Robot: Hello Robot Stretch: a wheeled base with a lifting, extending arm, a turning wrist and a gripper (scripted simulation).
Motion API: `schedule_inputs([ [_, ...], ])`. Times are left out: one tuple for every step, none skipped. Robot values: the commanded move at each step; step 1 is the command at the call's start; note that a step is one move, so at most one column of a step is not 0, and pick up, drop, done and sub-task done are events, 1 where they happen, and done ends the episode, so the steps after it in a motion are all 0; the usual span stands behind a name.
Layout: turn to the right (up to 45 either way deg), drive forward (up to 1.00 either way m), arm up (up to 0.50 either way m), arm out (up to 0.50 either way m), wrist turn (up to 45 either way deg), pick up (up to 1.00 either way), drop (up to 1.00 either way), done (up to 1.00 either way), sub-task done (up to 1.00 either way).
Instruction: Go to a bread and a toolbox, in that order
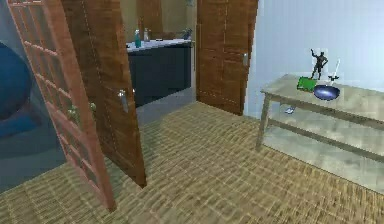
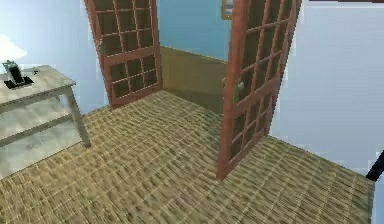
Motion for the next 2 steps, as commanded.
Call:
schedule_inputs([
  [0.0, 1.0, 0.0, 0.0, 0.0, 0.0, 0.0, 0.0, 0.0],
  [12.0, 0.0, 0.0, 0.0, 0.0, 0.0, 0.0, 0.0, 0.0],
])
